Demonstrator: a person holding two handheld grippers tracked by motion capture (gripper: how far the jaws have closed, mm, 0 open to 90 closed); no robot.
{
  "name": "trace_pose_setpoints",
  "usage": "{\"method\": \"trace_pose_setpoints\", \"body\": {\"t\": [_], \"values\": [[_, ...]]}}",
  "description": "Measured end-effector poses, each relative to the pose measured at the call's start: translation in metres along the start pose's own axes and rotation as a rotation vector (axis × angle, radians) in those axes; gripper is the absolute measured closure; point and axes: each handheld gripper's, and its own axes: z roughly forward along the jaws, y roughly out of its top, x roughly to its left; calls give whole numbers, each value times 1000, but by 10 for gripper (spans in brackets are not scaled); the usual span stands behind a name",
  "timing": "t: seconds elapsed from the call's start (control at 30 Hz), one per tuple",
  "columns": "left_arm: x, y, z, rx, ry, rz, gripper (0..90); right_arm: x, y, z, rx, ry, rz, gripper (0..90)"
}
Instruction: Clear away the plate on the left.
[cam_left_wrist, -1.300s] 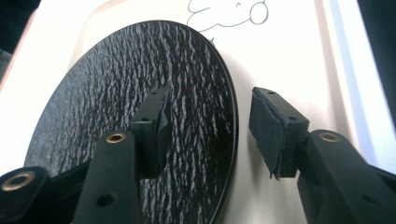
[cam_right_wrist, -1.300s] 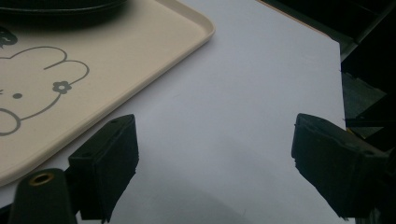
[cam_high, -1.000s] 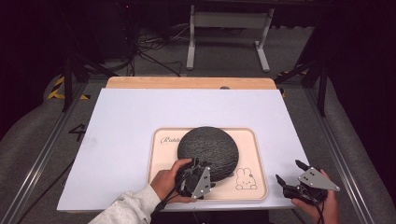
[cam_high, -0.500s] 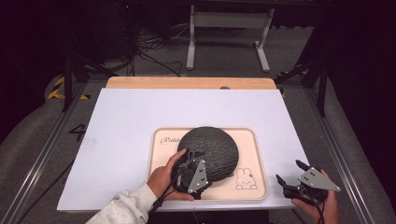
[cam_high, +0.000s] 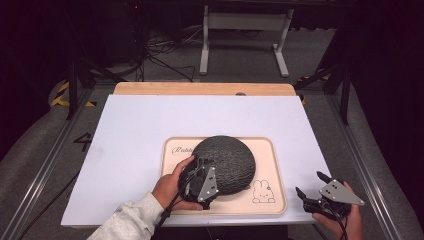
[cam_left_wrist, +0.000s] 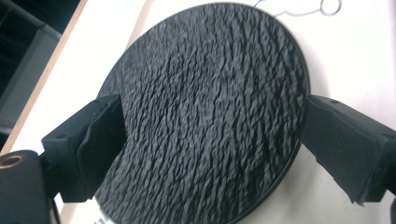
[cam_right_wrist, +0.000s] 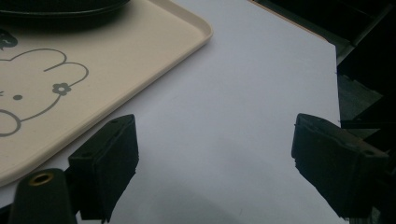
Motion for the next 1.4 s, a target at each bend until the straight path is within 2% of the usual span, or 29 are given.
{"method": "trace_pose_setpoints", "body": {"t": [0.57, 1.07, 1.4], "values": [[15, -22, -10, 55, 47, -9, 94, 1, 0, 0, 1, -2, -1, 149], [25, -52, -27, 109, 77, -60, 94, 1, 1, 0, 2, -1, -2, 149], [28, -71, -37, 153, 96, -76, 94, 1, 0, 0, 3, -4, -1, 149]]}}
